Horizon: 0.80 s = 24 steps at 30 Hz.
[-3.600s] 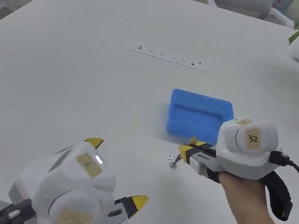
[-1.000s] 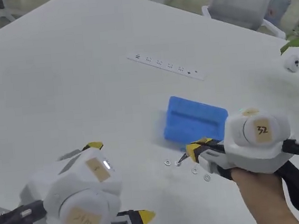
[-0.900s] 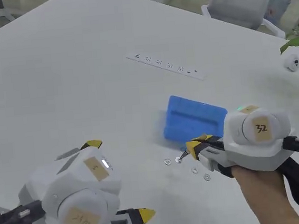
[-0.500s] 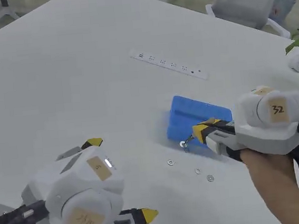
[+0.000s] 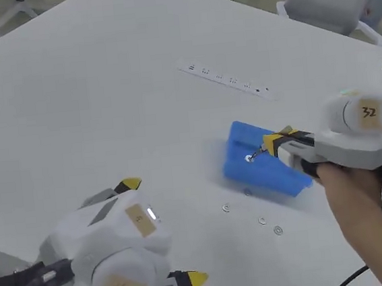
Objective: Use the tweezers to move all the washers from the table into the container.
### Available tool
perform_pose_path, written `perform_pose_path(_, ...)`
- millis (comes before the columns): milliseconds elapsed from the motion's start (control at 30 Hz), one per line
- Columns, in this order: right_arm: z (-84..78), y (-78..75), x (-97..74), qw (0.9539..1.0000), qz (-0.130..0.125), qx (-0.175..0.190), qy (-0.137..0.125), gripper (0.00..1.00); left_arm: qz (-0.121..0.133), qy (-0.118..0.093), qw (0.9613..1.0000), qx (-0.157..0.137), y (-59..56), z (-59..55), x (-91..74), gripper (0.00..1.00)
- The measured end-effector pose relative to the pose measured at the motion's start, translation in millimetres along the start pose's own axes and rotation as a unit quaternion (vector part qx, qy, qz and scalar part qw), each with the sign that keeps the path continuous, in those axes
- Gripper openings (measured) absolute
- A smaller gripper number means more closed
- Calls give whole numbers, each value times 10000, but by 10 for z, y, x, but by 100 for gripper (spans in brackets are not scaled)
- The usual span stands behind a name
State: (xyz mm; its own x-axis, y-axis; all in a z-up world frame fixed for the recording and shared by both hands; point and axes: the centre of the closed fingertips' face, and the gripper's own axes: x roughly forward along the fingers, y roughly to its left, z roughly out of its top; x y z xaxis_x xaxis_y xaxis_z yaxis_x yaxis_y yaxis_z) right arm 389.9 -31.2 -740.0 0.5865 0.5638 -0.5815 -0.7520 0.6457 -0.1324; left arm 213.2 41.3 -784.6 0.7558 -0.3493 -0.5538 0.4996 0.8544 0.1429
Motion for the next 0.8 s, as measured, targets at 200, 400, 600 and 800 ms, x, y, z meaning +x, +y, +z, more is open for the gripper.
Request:
perform_pose_path(200, -94, -48, 212, 9997, 0, 191, 138, 0, 41, 139, 9999, 92, 8, -51, 14, 94)
perform_pose_path(400, -118, -59, 327, 9988, 29, 457, 166, 1, 28, 231, 9997, 117, 6, -84, 26, 93)
perform_pose_path(600, -186, -35, 456, 9986, 34, 438, 307, 1, 54, 227, 9997, 107, 23, -83, 23, 92)
perform_pose_path(800, -246, -51, 552, 9986, -23, 409, 345, 1, 57, 273, 9995, 159, 19, -97, 30, 91)
